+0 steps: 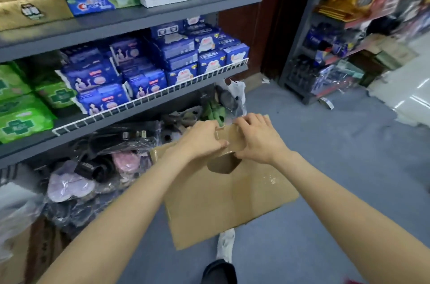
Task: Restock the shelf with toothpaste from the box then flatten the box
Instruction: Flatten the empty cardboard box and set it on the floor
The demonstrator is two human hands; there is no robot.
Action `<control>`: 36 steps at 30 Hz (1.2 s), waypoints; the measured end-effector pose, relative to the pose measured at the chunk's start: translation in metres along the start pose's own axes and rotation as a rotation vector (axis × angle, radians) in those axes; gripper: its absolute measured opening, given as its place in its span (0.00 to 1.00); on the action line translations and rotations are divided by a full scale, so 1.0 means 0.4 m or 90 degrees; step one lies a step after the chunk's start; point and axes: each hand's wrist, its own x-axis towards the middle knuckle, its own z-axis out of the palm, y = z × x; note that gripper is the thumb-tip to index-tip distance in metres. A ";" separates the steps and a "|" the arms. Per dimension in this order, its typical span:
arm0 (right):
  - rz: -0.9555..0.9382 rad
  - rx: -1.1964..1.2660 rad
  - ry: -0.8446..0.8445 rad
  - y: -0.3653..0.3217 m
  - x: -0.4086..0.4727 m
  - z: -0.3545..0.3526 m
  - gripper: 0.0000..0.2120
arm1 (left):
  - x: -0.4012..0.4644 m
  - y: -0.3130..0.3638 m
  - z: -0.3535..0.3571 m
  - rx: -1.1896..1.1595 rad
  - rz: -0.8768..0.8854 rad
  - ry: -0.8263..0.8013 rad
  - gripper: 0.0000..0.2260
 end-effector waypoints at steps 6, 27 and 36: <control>0.053 -0.066 0.010 0.316 0.147 -0.038 0.35 | 0.339 0.161 0.040 0.057 0.088 -0.093 0.27; 0.212 -0.015 0.005 1.846 0.417 -0.154 0.39 | 1.537 1.188 0.340 0.154 0.191 -0.052 0.27; 0.243 -0.028 0.029 2.465 0.521 -0.254 0.38 | 1.998 1.630 0.431 0.083 0.203 -0.058 0.27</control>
